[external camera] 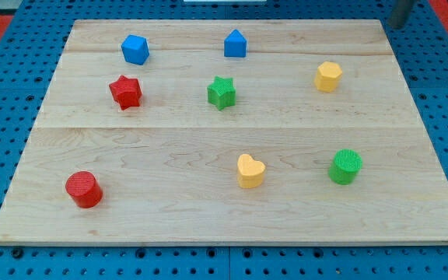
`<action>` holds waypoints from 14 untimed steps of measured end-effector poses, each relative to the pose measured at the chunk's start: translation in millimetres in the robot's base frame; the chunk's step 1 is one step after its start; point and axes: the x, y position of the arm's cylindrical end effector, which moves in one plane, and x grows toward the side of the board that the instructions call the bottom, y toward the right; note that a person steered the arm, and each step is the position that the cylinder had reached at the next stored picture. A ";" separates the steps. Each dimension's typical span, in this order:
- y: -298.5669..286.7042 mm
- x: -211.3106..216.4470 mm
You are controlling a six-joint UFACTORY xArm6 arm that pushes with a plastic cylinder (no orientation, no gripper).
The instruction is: Move the blue triangle to the right of the blue cube
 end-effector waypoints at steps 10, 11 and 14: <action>-194.6 35.9; -228.8 43.1; -306.0 44.8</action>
